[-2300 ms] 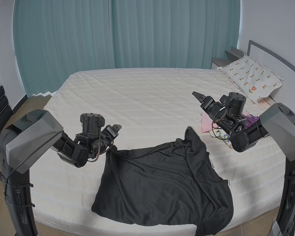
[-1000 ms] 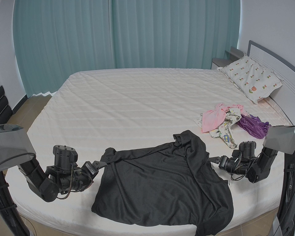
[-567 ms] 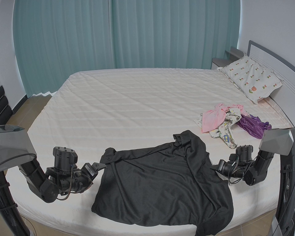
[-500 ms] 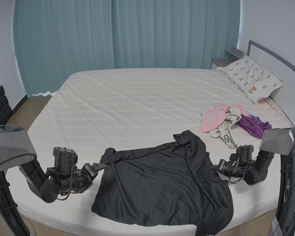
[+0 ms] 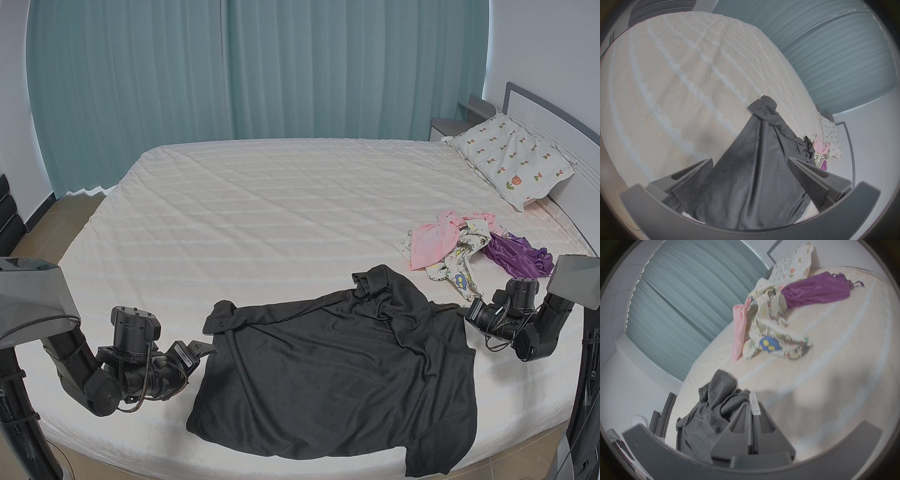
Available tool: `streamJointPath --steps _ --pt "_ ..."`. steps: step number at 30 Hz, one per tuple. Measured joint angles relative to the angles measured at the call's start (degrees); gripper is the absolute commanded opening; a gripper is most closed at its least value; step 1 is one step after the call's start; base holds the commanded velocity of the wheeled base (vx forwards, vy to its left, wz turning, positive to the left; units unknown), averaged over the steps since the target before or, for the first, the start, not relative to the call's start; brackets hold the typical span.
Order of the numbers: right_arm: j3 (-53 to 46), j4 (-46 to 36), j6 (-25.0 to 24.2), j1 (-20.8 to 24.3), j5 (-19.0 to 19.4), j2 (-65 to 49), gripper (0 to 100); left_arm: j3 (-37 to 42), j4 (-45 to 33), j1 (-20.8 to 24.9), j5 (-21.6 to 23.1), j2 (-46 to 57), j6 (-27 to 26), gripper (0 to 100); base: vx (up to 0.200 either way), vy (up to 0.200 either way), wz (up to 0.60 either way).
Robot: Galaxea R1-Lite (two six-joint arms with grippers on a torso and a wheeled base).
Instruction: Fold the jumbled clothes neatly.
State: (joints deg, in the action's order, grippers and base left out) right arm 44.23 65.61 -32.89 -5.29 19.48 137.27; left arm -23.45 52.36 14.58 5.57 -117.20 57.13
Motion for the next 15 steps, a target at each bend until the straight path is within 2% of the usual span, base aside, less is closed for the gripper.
streamJointPath --steps 6,12,13,15 --pt "4.97 0.24 0.32 -1.46 -0.85 0.06 0 0.69 -0.2 0.11 0.0 -1.16 -0.74 100 0.0 0.0 0.0" --pt "9.18 0.22 0.76 -1.76 -2.46 1.11 0 2.16 -0.41 0.3 0.0 -1.77 -3.89 100 0.0 0.0 0.0" --pt "9.74 0.24 0.88 -1.76 -2.76 1.44 100 2.49 -0.49 0.33 0.01 -1.84 -4.5 100 0.0 0.0 0.0" --pt "10.23 0.22 1.1 -1.76 -2.99 2.06 100 3.1 -0.55 0.4 0.04 -1.96 -5.56 100 0.0 0.0 0.0"
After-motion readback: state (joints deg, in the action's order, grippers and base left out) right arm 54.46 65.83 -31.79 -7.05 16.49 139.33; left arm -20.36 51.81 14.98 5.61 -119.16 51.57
